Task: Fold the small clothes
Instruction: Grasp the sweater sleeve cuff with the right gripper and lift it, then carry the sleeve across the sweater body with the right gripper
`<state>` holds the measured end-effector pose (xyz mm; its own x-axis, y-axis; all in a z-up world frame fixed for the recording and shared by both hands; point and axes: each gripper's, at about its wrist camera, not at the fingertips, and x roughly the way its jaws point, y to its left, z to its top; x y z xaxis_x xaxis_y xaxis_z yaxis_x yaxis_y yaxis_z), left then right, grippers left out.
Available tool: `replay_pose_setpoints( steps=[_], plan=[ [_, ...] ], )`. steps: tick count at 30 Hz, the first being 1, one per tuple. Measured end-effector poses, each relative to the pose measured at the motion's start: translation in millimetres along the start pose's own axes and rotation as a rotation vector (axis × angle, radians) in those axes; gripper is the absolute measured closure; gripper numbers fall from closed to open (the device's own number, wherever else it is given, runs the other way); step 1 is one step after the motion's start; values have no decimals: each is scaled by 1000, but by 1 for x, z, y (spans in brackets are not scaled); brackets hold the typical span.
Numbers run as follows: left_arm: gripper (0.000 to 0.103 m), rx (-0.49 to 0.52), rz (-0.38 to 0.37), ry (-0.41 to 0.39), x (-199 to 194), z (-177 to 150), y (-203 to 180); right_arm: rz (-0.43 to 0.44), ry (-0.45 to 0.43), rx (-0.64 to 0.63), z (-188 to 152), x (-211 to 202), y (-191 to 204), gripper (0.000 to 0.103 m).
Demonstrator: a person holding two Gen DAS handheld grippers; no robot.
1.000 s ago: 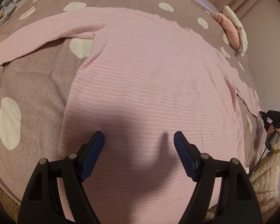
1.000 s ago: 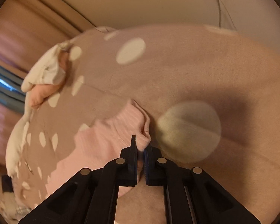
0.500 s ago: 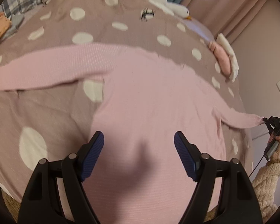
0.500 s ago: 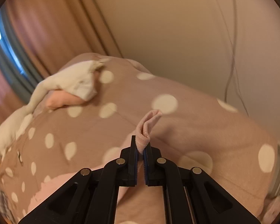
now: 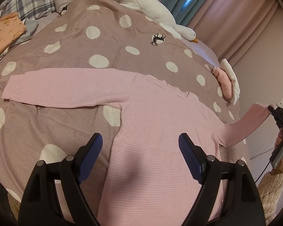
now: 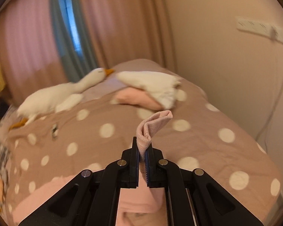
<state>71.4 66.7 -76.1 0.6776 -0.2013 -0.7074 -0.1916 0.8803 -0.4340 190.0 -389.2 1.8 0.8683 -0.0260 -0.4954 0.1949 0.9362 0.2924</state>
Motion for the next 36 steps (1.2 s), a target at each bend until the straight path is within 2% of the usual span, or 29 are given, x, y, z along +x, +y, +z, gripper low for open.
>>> replay_pose_setpoints(
  steps=[3,8,14,22,30,32,33,35,36],
  plan=[
    [20,-12,7,-12,-3,1,5,64,1,-62,-9,-5,35,97],
    [20,-22,22,-35,-9,3,14,199,52,-141,-32,-1,89,97],
    [20,-37,56,-40,-9,3,25,314,187,-230,-81,21,139,97],
    [20,-50,76,-23,-1,2,34,402,390,-339,-160,42,197,97],
    [20,-62,68,0,6,4,37,448,568,-402,-213,68,219,97],
    [20,-60,70,4,7,4,35,452,602,-415,-218,71,220,94],
    [20,-57,69,4,6,5,33,458,626,-408,-218,72,218,89],
    [20,-49,45,-4,4,6,29,490,657,-379,-215,71,214,71],
    [20,-45,30,-6,3,8,26,513,657,-362,-210,67,209,55]
  ],
)
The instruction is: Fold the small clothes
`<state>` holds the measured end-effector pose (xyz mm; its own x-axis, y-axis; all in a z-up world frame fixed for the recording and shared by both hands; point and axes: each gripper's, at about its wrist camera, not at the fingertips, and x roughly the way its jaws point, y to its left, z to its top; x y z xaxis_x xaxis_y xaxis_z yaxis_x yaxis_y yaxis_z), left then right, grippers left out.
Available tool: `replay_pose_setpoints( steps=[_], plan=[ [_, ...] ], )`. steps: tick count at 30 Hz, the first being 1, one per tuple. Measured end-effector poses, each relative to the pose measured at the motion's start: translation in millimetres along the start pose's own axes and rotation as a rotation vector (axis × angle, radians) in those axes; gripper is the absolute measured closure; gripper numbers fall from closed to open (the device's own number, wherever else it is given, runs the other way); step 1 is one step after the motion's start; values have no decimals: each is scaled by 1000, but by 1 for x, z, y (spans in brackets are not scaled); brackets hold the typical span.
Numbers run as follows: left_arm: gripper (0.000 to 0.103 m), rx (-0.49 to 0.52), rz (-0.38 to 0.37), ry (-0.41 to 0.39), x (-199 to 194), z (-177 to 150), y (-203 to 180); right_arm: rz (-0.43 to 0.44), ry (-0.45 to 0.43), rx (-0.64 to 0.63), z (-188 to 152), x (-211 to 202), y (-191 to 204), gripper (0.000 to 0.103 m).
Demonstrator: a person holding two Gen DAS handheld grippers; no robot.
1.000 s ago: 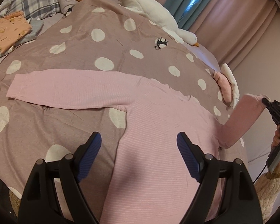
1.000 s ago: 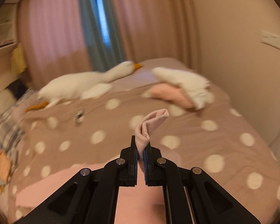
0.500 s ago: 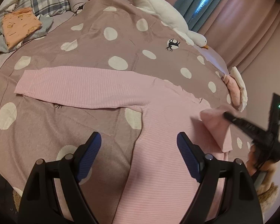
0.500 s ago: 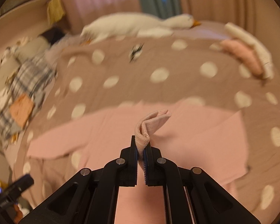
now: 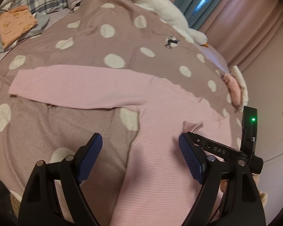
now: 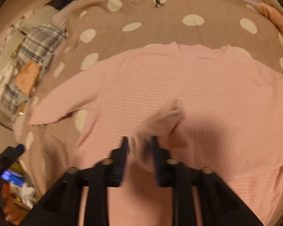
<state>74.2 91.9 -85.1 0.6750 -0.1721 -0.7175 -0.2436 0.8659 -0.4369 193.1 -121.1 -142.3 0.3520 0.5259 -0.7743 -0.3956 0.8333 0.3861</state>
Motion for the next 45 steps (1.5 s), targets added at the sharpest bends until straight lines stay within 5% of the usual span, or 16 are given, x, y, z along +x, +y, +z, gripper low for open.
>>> replay_pose_setpoints(
  steps=[1,5,11,16,19,22,24,25,29,38,45],
  plan=[
    [20,3,-11,1,0,1,-3,17,-20,6,0,-8,-2,46],
    [20,29,-46,10,7,7,-20,26,-135,37,-4,-54,-17,45],
    [21,99,-138,101,52,7,-60,-126,-262,148,-31,-108,-61,45],
    [28,155,-179,221,117,-2,-87,-189,-274,236,-56,-120,-97,45],
    [39,141,-173,286,147,-8,-90,-205,-264,283,-69,-120,-115,45],
    [65,152,-178,339,169,-16,-93,-217,-254,321,-76,-118,-127,45],
    [91,159,-175,371,177,-20,-94,-213,-246,348,-81,-118,-137,45],
    [93,164,-169,376,178,-21,-95,-214,-241,358,-83,-117,-141,45],
    [98,133,-165,363,168,-12,-98,-223,-239,382,-87,-115,-149,45],
    [98,106,-262,199,94,44,-116,-227,-255,393,-82,-119,-161,45],
    [98,102,-239,84,59,80,-106,-196,-265,406,-69,-118,-167,46]
  ],
)
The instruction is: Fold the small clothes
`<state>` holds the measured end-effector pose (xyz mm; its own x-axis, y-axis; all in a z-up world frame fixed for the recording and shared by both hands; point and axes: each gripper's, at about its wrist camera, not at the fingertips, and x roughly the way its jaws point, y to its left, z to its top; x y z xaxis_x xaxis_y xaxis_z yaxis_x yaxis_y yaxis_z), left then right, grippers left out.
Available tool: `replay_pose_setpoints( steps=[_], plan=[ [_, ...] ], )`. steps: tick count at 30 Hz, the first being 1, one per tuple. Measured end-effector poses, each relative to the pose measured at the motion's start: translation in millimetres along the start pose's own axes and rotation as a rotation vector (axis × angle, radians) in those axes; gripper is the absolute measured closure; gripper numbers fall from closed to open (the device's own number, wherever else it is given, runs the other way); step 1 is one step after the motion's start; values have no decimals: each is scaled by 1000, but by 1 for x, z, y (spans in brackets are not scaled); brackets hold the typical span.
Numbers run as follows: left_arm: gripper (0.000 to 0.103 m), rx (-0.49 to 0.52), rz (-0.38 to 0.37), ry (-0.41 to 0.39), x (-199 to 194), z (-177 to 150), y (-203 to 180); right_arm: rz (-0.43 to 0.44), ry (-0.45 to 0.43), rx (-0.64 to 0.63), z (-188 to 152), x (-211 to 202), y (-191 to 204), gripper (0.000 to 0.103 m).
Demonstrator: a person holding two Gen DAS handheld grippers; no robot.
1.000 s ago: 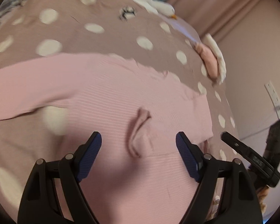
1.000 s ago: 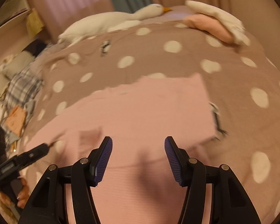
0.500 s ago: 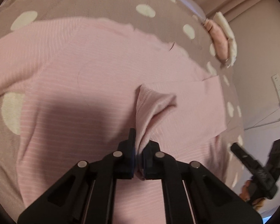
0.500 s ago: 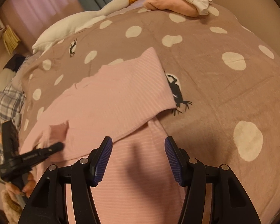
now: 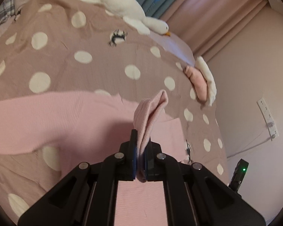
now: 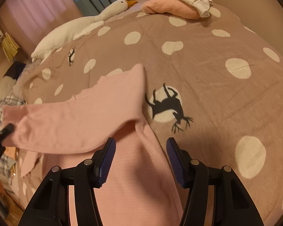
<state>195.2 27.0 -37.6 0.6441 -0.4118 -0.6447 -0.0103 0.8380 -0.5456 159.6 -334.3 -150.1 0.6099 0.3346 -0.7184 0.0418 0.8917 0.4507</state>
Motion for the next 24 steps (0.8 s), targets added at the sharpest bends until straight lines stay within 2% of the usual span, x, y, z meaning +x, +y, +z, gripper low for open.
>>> replay_pose_setpoints(
  steps=[3,7,15,18,24],
  plan=[
    [98,-1,34,-33,-11,6,7,26,11,5,8,9,4,64],
    [98,-23,34,-39,-14,10,17,43,52,7,16,30,13,75],
    [98,-22,86,-21,-11,8,30,-48,143,-68,16,75,36,75],
    [98,-23,100,-7,-8,6,37,-82,150,-88,13,80,37,75],
    [98,-35,139,16,-2,1,53,-94,154,-94,11,82,36,75]
  ],
)
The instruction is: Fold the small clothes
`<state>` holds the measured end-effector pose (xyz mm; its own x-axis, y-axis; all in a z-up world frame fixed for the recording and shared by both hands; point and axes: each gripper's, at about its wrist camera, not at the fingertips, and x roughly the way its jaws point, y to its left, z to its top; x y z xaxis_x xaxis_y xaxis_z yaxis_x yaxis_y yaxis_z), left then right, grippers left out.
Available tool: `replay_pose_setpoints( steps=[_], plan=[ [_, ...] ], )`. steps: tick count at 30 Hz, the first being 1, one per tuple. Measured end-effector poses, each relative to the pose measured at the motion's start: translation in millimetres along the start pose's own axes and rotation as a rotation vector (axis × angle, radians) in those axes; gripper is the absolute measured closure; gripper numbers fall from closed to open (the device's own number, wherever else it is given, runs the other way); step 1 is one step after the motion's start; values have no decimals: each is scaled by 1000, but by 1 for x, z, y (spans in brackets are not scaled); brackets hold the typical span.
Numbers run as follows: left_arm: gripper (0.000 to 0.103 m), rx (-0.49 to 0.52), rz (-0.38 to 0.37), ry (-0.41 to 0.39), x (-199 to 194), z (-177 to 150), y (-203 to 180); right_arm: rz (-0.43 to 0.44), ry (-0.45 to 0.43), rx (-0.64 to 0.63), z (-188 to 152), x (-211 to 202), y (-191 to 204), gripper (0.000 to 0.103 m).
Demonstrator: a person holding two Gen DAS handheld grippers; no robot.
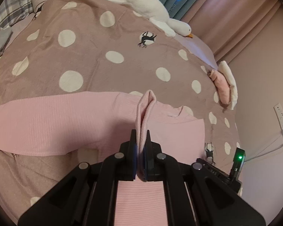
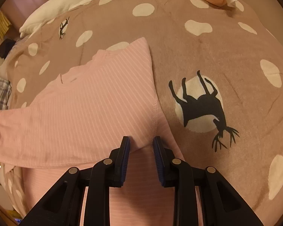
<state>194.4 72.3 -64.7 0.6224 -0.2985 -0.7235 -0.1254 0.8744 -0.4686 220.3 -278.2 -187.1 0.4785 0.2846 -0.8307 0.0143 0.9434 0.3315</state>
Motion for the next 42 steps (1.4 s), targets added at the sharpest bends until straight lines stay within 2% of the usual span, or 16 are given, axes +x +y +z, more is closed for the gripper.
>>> replay_pose_setpoints(
  steps=[6,12,18,35,42],
  plan=[
    [98,-5,48,20,8,-8,14,-17,-5,-14,-1,3,4,75],
    [98,-34,48,34,12,-12,27,-19,-3,-11,0,4,4,75],
    [98,-35,92,47,19,-19,36,-18,-3,-10,0,4,3,74],
    [97,-82,176,140,54,-39,72,-39,-10,-14,-1,5,5,75],
    [94,-107,190,167,63,-44,83,-42,-11,-13,-1,5,7,75]
  ],
)
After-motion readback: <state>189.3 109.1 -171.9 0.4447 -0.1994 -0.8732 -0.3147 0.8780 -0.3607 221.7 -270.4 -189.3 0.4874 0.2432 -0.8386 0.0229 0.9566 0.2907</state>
